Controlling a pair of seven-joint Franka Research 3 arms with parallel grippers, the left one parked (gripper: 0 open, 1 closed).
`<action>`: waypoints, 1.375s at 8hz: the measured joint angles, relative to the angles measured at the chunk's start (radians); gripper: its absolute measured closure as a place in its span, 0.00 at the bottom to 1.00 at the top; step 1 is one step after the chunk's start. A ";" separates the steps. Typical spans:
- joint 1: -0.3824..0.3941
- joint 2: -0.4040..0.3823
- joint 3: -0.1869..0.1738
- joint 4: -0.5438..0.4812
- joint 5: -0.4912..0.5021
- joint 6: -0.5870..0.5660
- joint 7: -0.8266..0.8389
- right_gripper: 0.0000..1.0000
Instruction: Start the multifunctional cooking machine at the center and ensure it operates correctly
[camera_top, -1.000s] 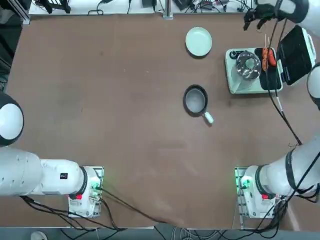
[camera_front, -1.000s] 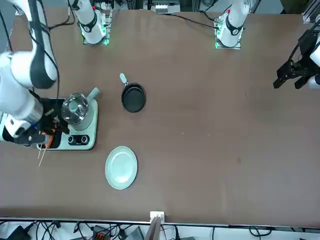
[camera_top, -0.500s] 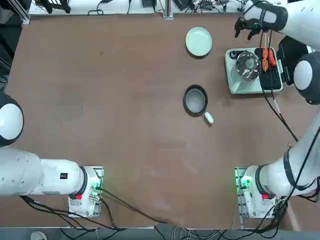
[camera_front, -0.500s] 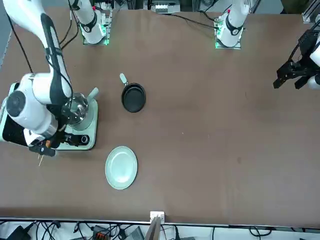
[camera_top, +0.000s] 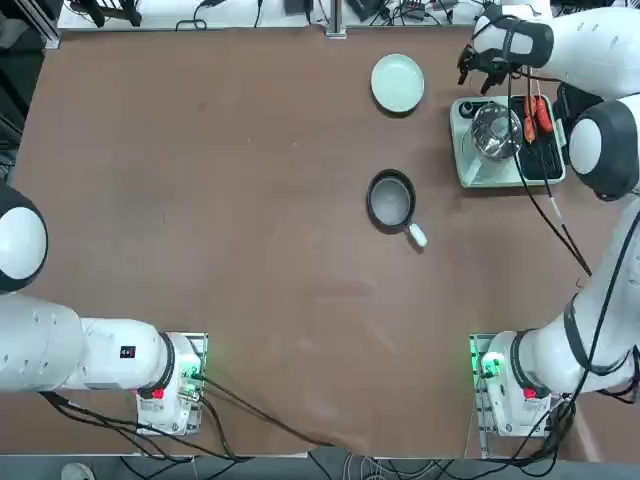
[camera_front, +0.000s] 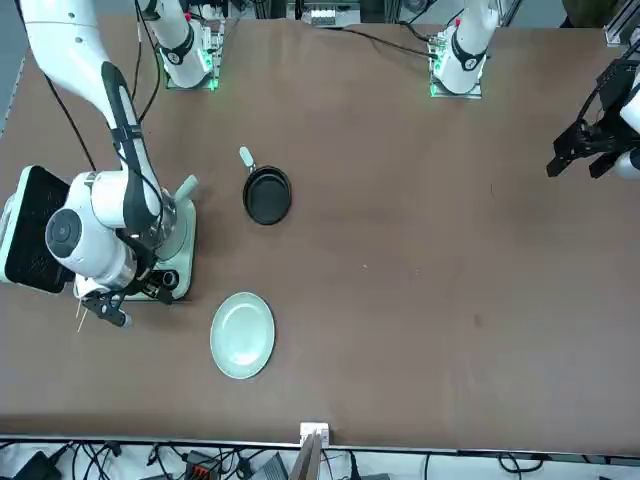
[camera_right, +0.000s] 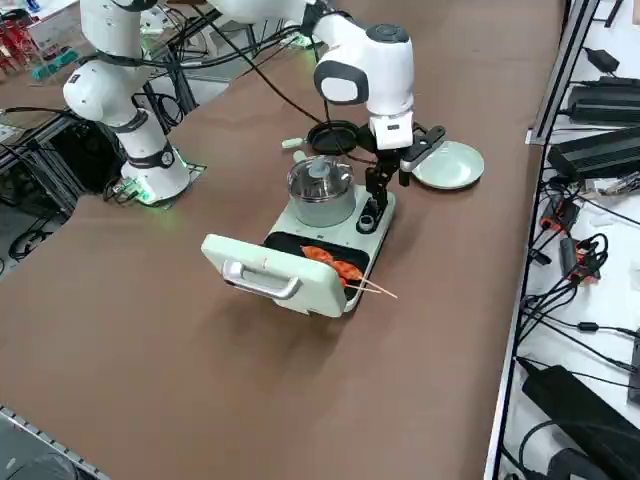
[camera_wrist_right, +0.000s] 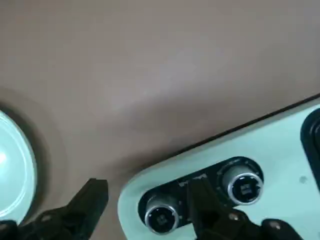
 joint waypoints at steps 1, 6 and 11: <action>0.004 0.001 0.000 0.001 0.003 -0.005 0.011 0.06; 0.005 0.016 0.000 0.001 0.032 -0.059 0.108 0.13; 0.005 0.016 0.000 0.001 0.035 -0.092 0.173 0.17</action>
